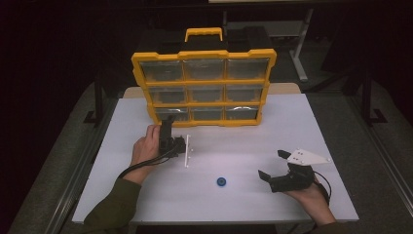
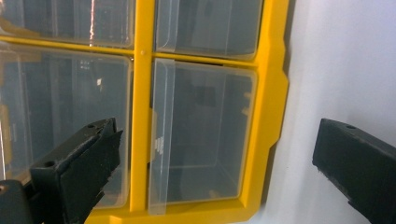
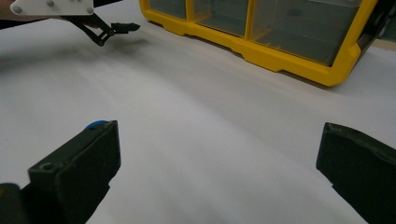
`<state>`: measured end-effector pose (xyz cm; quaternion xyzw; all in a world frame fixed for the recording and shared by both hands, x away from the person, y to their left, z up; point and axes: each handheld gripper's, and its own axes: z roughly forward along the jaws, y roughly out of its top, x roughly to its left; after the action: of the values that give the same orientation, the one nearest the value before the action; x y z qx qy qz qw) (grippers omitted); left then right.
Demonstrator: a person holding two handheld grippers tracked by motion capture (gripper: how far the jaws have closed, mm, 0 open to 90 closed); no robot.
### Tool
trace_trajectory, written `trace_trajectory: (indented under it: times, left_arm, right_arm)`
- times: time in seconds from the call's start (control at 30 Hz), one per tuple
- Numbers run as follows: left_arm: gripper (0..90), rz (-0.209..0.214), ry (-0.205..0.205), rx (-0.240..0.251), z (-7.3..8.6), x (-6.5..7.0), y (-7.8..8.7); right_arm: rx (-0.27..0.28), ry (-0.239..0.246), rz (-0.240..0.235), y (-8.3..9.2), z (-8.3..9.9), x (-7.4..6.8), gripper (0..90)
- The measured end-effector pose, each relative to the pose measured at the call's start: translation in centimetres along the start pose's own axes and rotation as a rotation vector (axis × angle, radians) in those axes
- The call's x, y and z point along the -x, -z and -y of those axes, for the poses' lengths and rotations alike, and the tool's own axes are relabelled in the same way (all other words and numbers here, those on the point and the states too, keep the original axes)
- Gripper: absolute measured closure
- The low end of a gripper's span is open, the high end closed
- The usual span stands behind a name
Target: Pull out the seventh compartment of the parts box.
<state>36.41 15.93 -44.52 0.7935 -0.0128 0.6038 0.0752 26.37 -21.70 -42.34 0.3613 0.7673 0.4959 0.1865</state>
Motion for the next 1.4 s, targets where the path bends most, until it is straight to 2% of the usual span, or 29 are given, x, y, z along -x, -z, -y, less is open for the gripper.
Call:
trace_trajectory:
  times: [0.8, 0.9, 1.17, 1.23, 1.4]
  left_arm:
    - [0.4, -0.073, -0.019, -0.042, 0.5, -0.6, -2.0]
    - [0.4, -0.081, -0.011, -0.04, 0.6, -0.6, -2.3]
    - [0.4, -0.092, -0.029, -0.053, 0.7, -0.6, -2.9]
    - [4.1, -0.1, -0.029, -0.051, 0.8, -0.6, -3.0]
    - [4.7, -0.112, -0.033, -0.055, 1.0, -0.7, -3.3]
  right_arm:
    - [0.003, -0.001, 0.003, 0.0, 0.0, 0.0, 0.0]
    - [0.002, -0.003, 0.003, 0.0, 0.0, 0.1, 0.0]
    - [0.002, -0.003, 0.004, 0.0, 0.0, 0.1, 0.0]
    - [0.002, -0.003, 0.004, 0.0, 0.0, 0.1, 0.0]
    - [0.001, -0.004, 0.005, 0.0, 0.0, 0.1, 0.0]
